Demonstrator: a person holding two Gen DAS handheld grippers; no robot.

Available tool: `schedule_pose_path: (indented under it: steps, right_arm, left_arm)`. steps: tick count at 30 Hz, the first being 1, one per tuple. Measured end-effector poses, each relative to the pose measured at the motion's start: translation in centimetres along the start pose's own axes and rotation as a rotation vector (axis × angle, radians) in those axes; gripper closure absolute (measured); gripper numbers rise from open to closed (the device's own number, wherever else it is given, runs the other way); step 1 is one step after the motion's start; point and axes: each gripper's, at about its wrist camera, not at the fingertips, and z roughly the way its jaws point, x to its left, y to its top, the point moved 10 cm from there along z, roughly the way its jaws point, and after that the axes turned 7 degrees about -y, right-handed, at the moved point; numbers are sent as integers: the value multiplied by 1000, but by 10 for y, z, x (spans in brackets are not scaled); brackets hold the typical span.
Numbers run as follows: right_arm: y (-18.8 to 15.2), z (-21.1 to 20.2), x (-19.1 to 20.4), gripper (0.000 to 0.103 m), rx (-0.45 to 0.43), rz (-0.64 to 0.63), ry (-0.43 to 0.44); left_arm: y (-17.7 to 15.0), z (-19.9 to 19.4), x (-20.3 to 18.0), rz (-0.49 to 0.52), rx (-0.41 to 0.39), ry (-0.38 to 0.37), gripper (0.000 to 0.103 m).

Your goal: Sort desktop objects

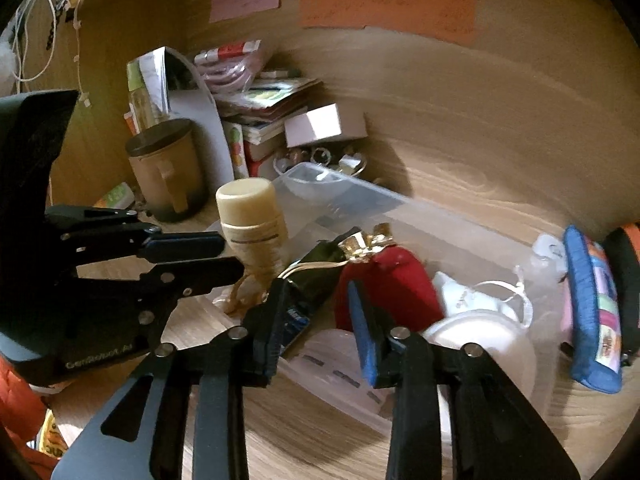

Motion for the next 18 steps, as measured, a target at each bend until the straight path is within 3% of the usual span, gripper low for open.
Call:
schedule_pose_path:
  steps: [4, 9, 13, 18]
  right_arm:
    - [3, -21, -9, 52, -40, 21, -35]
    - [3, -47, -19, 50, -76, 39, -71]
    - [0, -70, -26, 36, -114, 61, -104]
    - [-4, -100, -28, 25, -170, 86, -131]
  left_arm:
    - [6, -18, -6, 20, -46, 27, 54]
    - [14, -42, -15, 41, -115, 64, 35]
    - [17, -62, -25, 56, -163, 85, 26]
    - [17, -87, -35, 52, -218, 127, 6]
